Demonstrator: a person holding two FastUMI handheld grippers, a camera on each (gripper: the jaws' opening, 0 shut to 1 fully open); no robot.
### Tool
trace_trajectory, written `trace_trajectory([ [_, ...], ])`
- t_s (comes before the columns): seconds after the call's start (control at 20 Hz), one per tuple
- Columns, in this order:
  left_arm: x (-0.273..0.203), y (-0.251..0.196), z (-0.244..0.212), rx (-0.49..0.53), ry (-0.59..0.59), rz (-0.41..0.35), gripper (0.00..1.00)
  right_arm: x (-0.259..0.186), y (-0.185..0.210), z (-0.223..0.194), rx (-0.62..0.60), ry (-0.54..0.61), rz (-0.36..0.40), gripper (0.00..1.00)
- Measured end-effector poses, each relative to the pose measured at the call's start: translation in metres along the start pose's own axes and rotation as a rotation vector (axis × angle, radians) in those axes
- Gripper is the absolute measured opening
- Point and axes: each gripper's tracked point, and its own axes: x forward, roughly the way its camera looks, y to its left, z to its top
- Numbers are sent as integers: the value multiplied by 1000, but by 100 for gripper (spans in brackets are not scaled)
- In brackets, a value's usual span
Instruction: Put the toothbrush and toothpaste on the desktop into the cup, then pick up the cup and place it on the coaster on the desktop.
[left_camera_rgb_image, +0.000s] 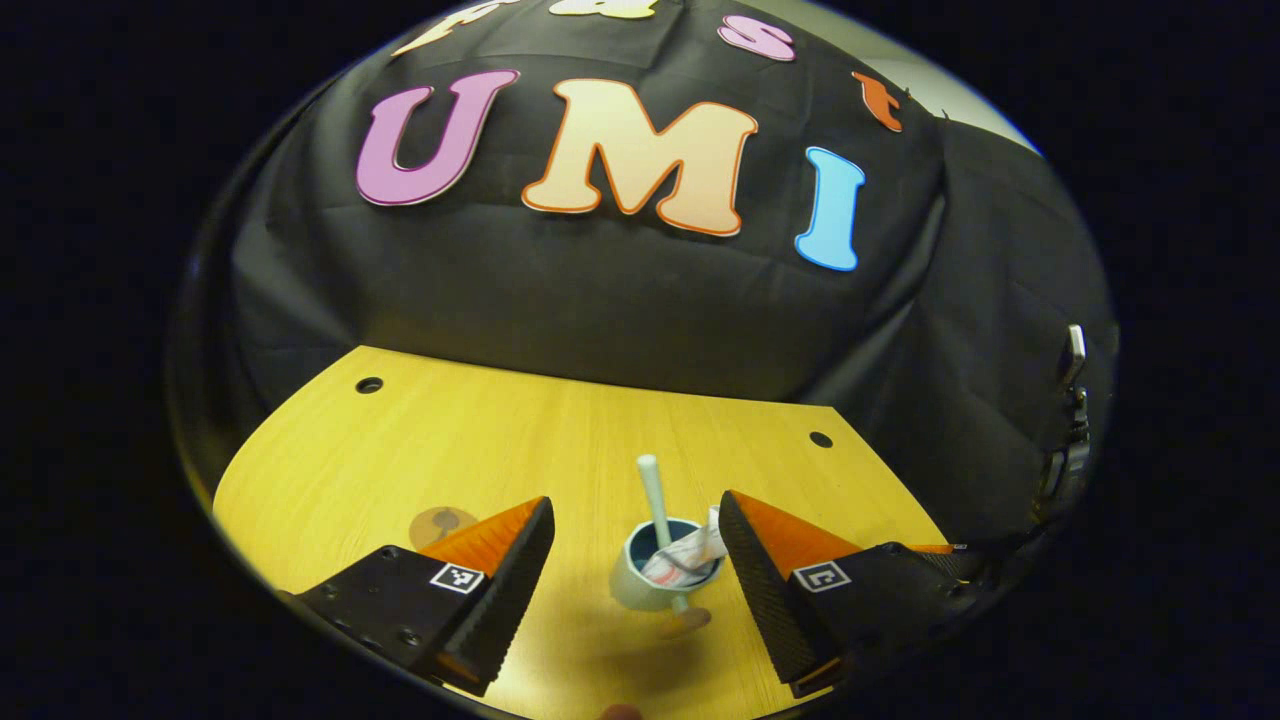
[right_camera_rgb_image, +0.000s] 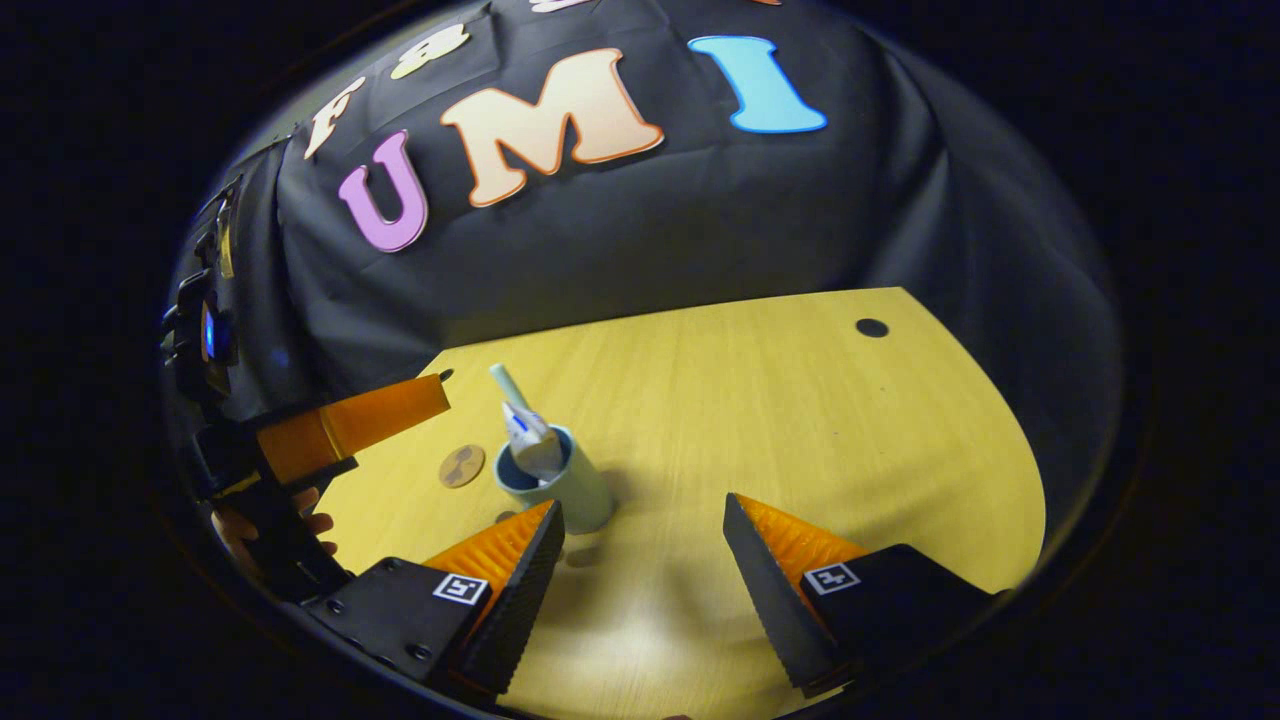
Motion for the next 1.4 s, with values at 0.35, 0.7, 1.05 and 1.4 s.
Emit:
trace_trajectory([
  [0.35,-35,78,9,62,-48,136,95,29,42,-22,0,260,56,98],
  [0.7,-53,145,15,72,-51,197,95,63,65,-39,-1,407,-2,94],
  [1.05,-67,193,11,54,-40,228,95,93,70,-61,-60,520,-85,99],
  [1.4,-75,222,5,45,-19,250,95,108,58,-72,-113,561,-159,93],
])
